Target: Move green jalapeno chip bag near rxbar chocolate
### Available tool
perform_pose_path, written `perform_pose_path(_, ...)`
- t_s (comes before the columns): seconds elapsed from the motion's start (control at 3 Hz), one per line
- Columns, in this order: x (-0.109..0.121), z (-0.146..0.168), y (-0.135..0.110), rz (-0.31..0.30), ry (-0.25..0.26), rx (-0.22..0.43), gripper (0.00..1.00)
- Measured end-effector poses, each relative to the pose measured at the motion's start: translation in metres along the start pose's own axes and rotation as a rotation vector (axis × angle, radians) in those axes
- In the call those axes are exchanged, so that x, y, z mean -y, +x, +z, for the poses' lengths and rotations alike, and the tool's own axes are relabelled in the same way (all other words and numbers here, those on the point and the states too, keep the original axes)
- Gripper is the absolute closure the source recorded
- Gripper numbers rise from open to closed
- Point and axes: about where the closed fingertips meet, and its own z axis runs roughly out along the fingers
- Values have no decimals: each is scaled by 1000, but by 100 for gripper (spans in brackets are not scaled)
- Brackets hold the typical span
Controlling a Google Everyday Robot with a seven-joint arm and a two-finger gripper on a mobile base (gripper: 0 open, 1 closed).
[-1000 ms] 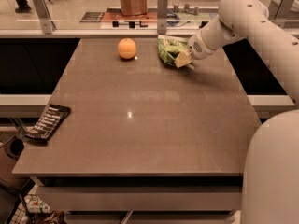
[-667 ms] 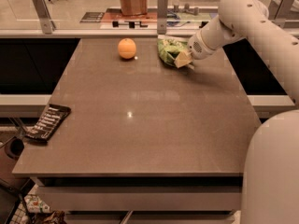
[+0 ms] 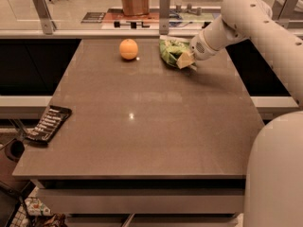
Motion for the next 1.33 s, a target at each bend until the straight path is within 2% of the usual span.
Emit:
perform_pose_path(0.33, 0, 0, 0, 0, 0, 0, 100)
perform_pose_path(0.67, -12, -26, -10, -52, -74, 18, 100)
perform_pose_path(1.33, -20, -31, -14, -71, -96, 23, 100)
